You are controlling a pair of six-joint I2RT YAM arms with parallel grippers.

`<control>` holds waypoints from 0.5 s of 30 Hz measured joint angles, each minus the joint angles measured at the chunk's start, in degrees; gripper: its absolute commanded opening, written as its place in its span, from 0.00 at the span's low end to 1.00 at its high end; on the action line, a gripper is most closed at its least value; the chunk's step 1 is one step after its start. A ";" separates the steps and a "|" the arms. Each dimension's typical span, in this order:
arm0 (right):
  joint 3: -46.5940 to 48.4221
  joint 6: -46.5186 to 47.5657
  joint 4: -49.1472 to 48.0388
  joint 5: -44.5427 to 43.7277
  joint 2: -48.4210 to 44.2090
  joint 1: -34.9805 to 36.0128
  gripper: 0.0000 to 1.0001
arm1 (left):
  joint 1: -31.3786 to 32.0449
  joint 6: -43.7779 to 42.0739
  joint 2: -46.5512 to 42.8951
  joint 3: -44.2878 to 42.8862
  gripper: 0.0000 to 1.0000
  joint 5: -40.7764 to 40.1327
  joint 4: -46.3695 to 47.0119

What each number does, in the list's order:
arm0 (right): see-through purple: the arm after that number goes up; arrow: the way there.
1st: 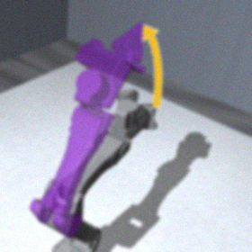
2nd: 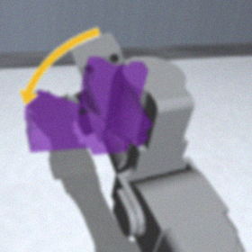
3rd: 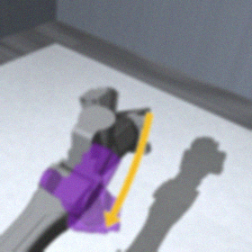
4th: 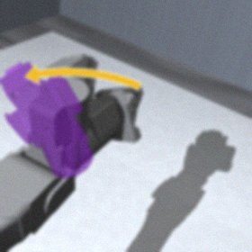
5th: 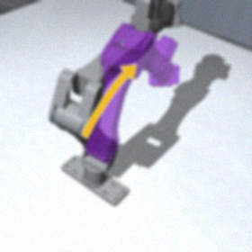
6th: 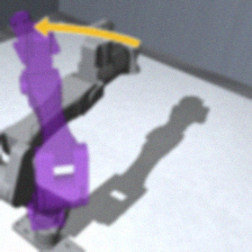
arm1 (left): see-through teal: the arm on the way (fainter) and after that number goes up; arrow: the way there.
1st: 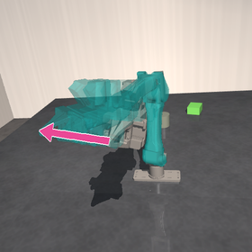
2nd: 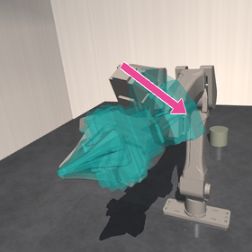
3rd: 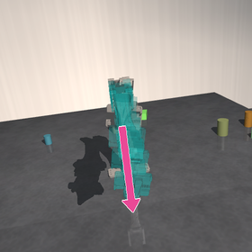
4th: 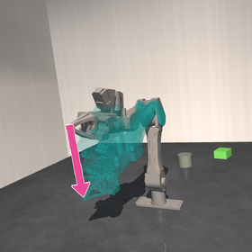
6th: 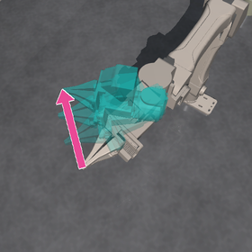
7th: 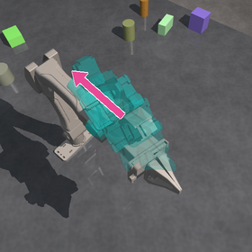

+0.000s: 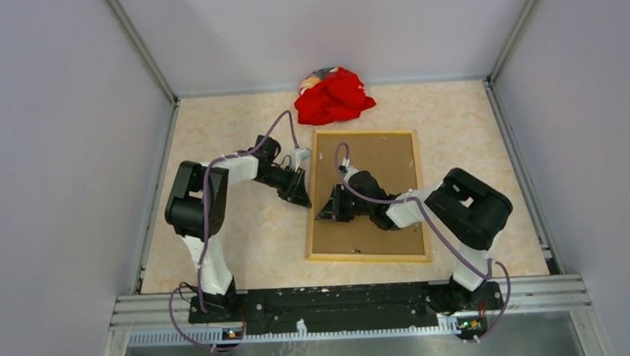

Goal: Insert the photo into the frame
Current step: Install the photo frame at the center of the board.

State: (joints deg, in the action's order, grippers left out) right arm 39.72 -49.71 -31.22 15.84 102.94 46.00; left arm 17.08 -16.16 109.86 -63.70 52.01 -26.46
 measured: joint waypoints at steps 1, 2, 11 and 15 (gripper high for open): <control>0.00 -0.11 -0.07 -0.26 0.02 0.09 0.09 | 0.00 -0.02 0.00 0.00 0.29 0.00 0.00; 0.00 -0.35 -0.11 -0.52 0.07 0.13 0.09 | 0.00 -0.04 0.00 0.00 0.29 0.00 -0.02; 0.02 -1.09 -0.81 -1.42 0.44 0.37 0.08 | 0.00 -0.04 0.00 0.00 0.29 0.02 -0.04; 0.02 -1.53 -1.68 -1.51 0.83 0.37 0.08 | 0.00 -0.04 0.00 0.00 0.29 0.02 -0.04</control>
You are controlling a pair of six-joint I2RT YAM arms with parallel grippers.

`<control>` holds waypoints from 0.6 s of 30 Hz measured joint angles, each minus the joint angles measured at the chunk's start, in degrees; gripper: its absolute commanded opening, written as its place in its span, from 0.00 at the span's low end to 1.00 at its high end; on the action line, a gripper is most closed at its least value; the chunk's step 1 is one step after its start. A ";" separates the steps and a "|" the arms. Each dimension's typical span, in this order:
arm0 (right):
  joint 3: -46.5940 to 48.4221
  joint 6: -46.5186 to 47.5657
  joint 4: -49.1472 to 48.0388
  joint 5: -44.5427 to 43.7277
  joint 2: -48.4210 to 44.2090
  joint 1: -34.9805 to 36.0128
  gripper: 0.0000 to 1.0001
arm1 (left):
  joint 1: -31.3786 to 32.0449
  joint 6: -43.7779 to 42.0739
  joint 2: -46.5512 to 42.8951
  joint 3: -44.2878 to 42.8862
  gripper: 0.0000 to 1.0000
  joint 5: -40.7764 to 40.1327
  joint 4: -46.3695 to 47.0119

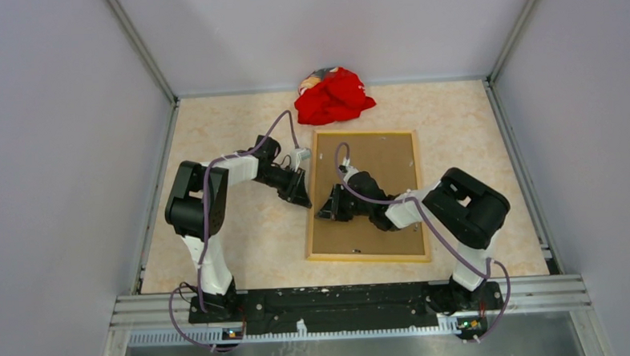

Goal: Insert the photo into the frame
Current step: Install the photo frame at the center of the board.

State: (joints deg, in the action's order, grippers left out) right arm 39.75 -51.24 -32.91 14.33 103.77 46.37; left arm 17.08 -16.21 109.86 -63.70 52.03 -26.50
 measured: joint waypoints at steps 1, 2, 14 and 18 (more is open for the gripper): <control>0.00 -0.04 -0.13 -0.09 0.04 0.00 0.08 | 0.00 -0.02 0.00 0.00 0.29 0.00 -0.02; 0.00 -0.07 -0.31 -0.13 0.15 0.00 0.08 | 0.00 -0.02 0.00 0.00 0.29 0.00 -0.02; 0.04 -0.50 -0.90 -0.15 0.44 0.00 0.21 | 0.00 -0.07 -0.02 0.00 0.31 0.00 -0.15; 0.17 -0.09 3.04 0.35 -2.56 -0.63 0.38 | -0.07 -1.07 -0.22 -0.31 0.48 -0.31 -2.71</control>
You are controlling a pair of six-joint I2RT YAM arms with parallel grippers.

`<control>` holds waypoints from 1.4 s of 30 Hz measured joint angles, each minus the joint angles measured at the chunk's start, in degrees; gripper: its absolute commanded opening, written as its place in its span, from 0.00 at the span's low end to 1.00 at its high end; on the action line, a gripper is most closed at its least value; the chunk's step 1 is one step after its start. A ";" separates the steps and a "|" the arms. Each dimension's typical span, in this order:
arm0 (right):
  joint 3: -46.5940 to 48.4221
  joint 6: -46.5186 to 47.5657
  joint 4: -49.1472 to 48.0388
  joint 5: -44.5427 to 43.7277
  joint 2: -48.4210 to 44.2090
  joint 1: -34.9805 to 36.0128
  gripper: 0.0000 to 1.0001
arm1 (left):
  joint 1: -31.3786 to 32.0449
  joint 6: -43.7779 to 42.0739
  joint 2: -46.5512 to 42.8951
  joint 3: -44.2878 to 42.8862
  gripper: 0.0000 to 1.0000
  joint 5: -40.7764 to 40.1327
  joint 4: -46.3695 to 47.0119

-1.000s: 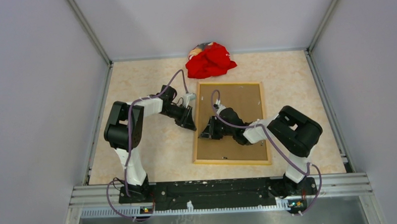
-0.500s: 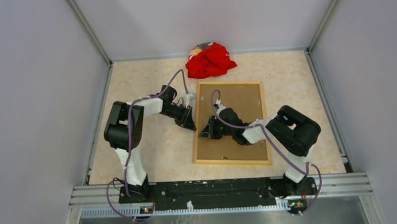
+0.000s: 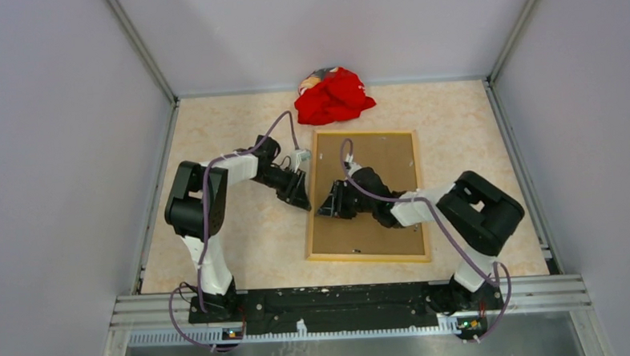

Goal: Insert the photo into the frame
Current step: Install the photo frame at the center of the board.

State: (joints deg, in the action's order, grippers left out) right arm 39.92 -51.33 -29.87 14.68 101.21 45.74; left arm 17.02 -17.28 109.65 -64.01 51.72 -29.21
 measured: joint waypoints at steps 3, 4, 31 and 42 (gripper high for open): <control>0.42 1.81 5.90 0.46 -5.64 -2.16 0.40 | -0.70 -0.33 -0.11 -1.60 0.55 0.39 -2.36; 0.74 2.40 7.28 0.50 -7.52 -3.30 0.40 | -1.01 -0.33 -0.15 -2.25 0.56 0.61 -2.60; 30.77 11.87 16.15 3.65 17.09 -18.51 0.38 | -3.17 11.93 13.94 -23.32 0.26 -3.10 5.38; 37.38 10.78 13.42 6.93 23.37 -18.53 0.35 | -3.28 12.66 14.62 -23.21 0.19 -4.07 6.38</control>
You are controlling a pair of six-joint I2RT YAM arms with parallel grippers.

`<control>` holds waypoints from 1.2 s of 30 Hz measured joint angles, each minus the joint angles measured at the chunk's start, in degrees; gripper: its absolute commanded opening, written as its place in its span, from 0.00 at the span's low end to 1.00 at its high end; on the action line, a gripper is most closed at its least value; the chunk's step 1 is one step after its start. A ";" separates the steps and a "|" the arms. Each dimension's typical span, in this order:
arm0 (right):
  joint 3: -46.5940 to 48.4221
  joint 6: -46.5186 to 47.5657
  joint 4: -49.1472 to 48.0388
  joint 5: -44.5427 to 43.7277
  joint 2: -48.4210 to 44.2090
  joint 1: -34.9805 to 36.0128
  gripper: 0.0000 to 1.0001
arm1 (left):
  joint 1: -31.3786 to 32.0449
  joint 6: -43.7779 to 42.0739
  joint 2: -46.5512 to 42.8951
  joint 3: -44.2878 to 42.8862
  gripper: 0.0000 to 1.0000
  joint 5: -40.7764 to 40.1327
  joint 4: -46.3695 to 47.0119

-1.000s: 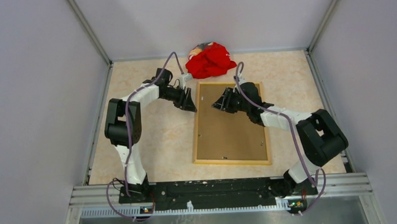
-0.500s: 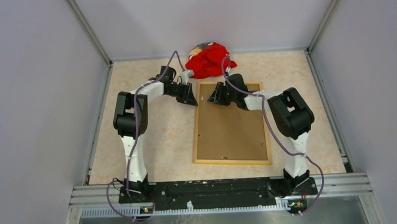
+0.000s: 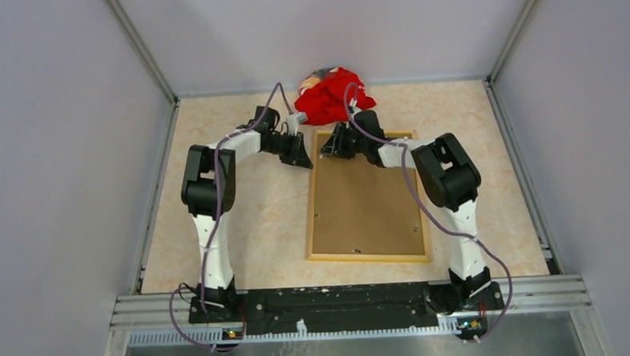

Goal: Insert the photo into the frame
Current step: Install the photo frame at the center of the board.

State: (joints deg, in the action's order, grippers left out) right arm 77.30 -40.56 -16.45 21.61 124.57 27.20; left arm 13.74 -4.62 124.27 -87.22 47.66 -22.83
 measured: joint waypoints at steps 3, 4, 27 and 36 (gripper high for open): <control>0.90 -0.20 -0.87 0.83 1.01 0.00 0.33 | 0.00 0.07 0.00 0.15 0.19 0.04 0.26; 0.94 -0.37 -1.11 1.03 1.14 0.00 0.33 | 0.00 0.11 0.00 0.20 0.19 0.07 0.35; 0.35 -2.12 -3.02 2.75 1.73 1.05 0.29 | -0.24 0.70 0.00 0.87 0.19 0.79 1.46; 0.35 -2.78 -3.50 2.69 1.99 1.84 0.29 | -0.33 0.74 0.00 1.14 0.19 1.14 1.92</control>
State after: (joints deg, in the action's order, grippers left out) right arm 77.65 -43.33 -19.94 24.29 126.56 29.04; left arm 13.41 -3.88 124.27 -86.08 48.80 -20.91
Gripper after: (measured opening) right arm 0.288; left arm 0.190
